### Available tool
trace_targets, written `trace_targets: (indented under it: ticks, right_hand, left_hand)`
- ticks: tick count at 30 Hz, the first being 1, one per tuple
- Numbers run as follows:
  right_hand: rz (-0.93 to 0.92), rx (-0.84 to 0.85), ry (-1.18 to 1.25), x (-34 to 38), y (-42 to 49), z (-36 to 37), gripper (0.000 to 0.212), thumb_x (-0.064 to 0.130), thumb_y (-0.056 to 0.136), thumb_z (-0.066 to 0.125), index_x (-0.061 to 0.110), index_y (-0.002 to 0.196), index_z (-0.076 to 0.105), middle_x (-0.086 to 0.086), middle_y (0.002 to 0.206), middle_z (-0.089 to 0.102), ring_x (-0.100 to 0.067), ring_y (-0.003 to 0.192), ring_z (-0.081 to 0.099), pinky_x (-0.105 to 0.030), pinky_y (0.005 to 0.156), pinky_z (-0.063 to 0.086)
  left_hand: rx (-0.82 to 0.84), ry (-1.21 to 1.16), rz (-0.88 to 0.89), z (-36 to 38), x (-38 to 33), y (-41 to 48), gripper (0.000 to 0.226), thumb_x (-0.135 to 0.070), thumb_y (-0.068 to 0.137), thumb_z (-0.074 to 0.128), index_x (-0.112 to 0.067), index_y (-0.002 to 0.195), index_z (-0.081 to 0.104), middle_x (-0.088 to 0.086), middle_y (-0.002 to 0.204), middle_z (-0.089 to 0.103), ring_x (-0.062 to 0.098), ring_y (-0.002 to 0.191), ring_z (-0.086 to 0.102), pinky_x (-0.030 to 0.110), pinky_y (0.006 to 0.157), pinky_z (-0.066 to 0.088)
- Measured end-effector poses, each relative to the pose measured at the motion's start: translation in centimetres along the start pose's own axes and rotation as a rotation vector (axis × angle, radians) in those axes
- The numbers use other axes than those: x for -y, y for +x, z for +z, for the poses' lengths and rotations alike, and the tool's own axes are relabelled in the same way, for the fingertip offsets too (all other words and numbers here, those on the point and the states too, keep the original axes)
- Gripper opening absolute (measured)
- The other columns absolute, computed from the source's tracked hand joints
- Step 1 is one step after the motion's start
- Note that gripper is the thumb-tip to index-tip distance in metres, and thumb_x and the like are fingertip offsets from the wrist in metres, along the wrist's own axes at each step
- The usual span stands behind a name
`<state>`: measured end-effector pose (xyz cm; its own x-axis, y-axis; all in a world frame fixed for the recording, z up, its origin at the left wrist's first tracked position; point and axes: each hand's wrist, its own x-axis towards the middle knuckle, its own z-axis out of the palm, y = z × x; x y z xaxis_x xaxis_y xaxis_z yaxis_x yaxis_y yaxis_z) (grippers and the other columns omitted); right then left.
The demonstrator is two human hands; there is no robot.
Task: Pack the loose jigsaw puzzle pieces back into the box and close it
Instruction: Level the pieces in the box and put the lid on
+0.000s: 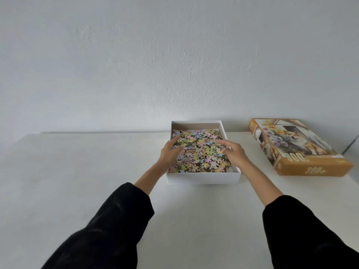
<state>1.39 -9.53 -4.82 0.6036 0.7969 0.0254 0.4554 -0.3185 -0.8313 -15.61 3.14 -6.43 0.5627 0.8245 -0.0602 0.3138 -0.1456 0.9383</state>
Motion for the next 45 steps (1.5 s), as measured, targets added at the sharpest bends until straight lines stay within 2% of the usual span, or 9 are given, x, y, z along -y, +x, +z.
trace_targets:
  ticks: [14,18,24,27,29,31,34,37,45]
  right_hand:
    - [-0.048,0.009,0.081,9.1,-10.9,12.4,0.041,-0.002,0.094,0.039,0.018,0.126,0.055,-0.004,0.143,0.043,-0.042,0.114,0.051,-0.046,0.090,0.045]
    - [-0.100,0.021,0.049,8.0,-12.8,15.3,0.042,-0.004,0.093,0.040,0.018,0.125,0.054,-0.005,0.142,0.045,0.005,0.042,0.053,-0.010,0.041,0.040]
    - [-0.089,0.036,0.019,7.2,-13.8,17.5,0.041,-0.002,0.092,0.043,0.020,0.124,0.054,-0.005,0.142,0.045,-0.003,0.036,0.031,-0.008,0.035,0.031]
    - [-0.110,0.041,-0.019,7.2,-13.9,17.3,0.040,0.001,0.091,0.047,0.020,0.126,0.052,-0.005,0.141,0.044,-0.001,0.045,0.049,-0.007,0.045,0.040]
    - [-0.169,-0.028,-0.163,7.3,-14.2,17.4,0.041,0.006,0.089,0.053,0.022,0.126,0.052,-0.010,0.143,0.038,-0.006,0.105,0.057,-0.019,0.086,0.045]
    - [-0.286,-0.146,-0.289,8.0,-14.6,17.5,0.039,0.013,0.085,0.061,0.021,0.123,0.056,-0.014,0.140,0.034,-0.026,0.133,0.030,-0.028,0.102,0.030]
    - [-0.437,0.036,-0.325,9.1,-15.6,17.4,0.037,0.025,0.080,0.068,0.022,0.116,0.059,-0.007,0.127,0.042,-0.021,0.123,0.039,-0.023,0.093,0.035]
    - [-0.415,0.269,-0.513,9.4,-16.0,17.6,0.047,0.042,0.079,0.066,0.031,0.122,0.050,0.000,0.122,0.042,-0.015,0.114,0.043,-0.023,0.079,0.041]
    - [-0.366,0.181,-0.645,9.7,-9.7,18.9,0.046,0.007,0.093,0.042,0.019,0.137,0.038,-0.012,0.144,0.031,-0.031,0.134,0.030,-0.039,0.107,0.036]
  left_hand:
    - [-0.055,0.041,0.037,-15.7,5.0,-10.9,0.049,-0.019,0.088,0.047,-0.036,0.134,0.041,0.001,0.145,0.039,0.024,0.131,0.038,0.051,0.107,0.035]
    - [-0.075,0.049,0.046,-17.0,7.3,-13.1,0.046,-0.016,0.090,0.048,-0.030,0.134,0.043,0.001,0.142,0.042,0.023,0.129,0.040,0.050,0.107,0.036]
    - [-0.072,0.062,0.010,-17.7,9.4,-14.7,0.046,-0.017,0.091,0.051,-0.029,0.134,0.042,0.002,0.143,0.040,0.022,0.132,0.037,0.048,0.109,0.033]
    - [-0.073,0.169,0.018,-17.6,9.3,-14.7,0.048,-0.021,0.093,0.050,-0.027,0.138,0.036,0.007,0.147,0.032,0.026,0.136,0.030,0.046,0.111,0.027]
    - [-0.141,0.563,0.122,-17.4,9.6,-14.9,0.049,-0.026,0.095,0.044,-0.026,0.142,0.029,0.012,0.153,0.016,0.030,0.143,0.013,0.052,0.113,0.006]
    - [-0.240,0.886,0.390,-17.2,9.7,-14.9,0.048,-0.027,0.091,0.039,-0.023,0.139,0.035,0.015,0.153,0.017,0.032,0.143,0.011,0.057,0.109,-0.007]
    - [0.059,0.904,0.448,-16.6,8.8,-15.0,0.047,-0.033,0.094,0.043,-0.024,0.139,0.034,0.013,0.149,0.023,0.030,0.137,0.027,0.052,0.114,0.018]
    - [0.403,1.018,0.204,-15.8,8.9,-14.5,0.061,-0.047,0.095,0.037,-0.031,0.147,0.010,0.013,0.155,0.004,0.033,0.143,0.005,0.049,0.116,0.009]
    - [0.188,1.036,0.261,-15.9,6.9,-9.3,0.048,-0.039,0.097,0.034,-0.023,0.142,0.027,0.012,0.153,0.013,0.033,0.140,0.017,0.058,0.110,0.022]
